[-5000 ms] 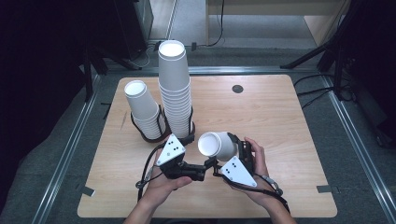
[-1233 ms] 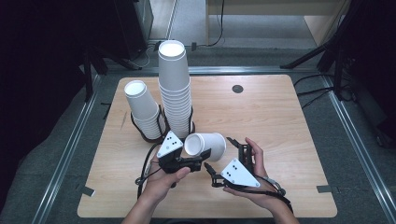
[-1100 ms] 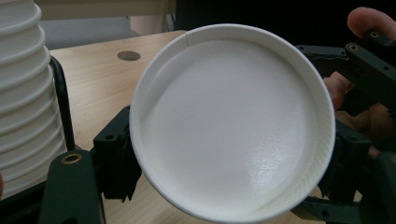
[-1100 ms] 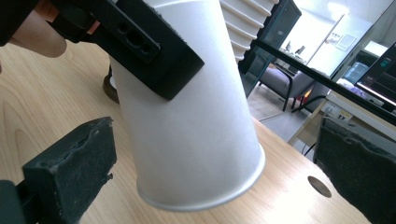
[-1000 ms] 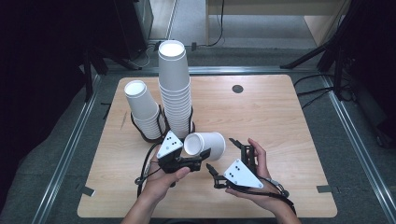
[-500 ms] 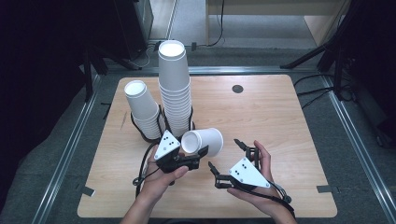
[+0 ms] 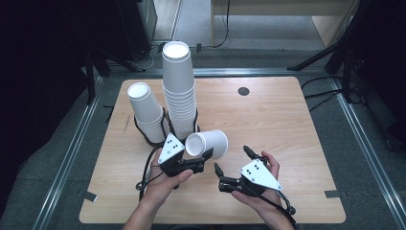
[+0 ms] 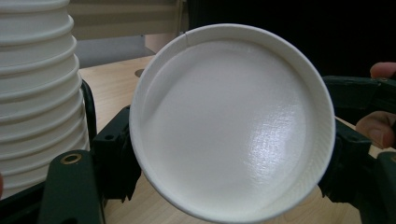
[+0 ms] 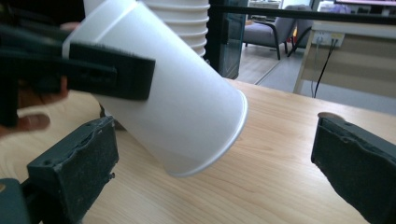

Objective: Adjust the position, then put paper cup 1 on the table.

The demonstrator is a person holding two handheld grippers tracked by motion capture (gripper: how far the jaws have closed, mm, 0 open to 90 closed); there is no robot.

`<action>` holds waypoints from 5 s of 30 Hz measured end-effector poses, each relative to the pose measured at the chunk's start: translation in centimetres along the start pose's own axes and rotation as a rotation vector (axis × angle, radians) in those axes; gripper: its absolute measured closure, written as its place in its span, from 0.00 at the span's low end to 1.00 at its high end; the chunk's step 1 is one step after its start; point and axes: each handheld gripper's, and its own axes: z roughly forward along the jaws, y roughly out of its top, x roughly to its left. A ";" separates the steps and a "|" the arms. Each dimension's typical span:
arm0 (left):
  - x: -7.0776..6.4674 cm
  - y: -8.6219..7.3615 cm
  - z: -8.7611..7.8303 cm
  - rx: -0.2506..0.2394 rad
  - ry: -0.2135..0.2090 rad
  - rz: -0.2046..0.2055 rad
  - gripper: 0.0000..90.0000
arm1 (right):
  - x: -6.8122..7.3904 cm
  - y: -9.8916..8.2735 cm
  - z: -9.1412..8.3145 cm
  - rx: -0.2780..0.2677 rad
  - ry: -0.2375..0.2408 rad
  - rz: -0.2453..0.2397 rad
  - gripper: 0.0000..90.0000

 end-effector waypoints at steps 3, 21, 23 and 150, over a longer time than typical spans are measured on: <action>0.2 0.0 -0.1 0.000 0.000 -0.008 0.25 | 0.3 0.1 0.0 -0.009 0.014 0.107 0.01; 0.5 -0.1 -0.1 -0.018 0.006 -0.019 0.25 | 1.6 0.1 0.7 -0.049 -0.023 0.488 0.07; 0.6 -0.1 -0.1 -0.021 0.008 -0.020 0.25 | 1.7 0.1 0.8 -0.032 -0.011 0.526 0.05; 0.5 -0.3 -0.7 -0.101 -0.013 0.000 0.14 | -1.9 -2.0 7.1 -0.208 0.265 1.796 0.17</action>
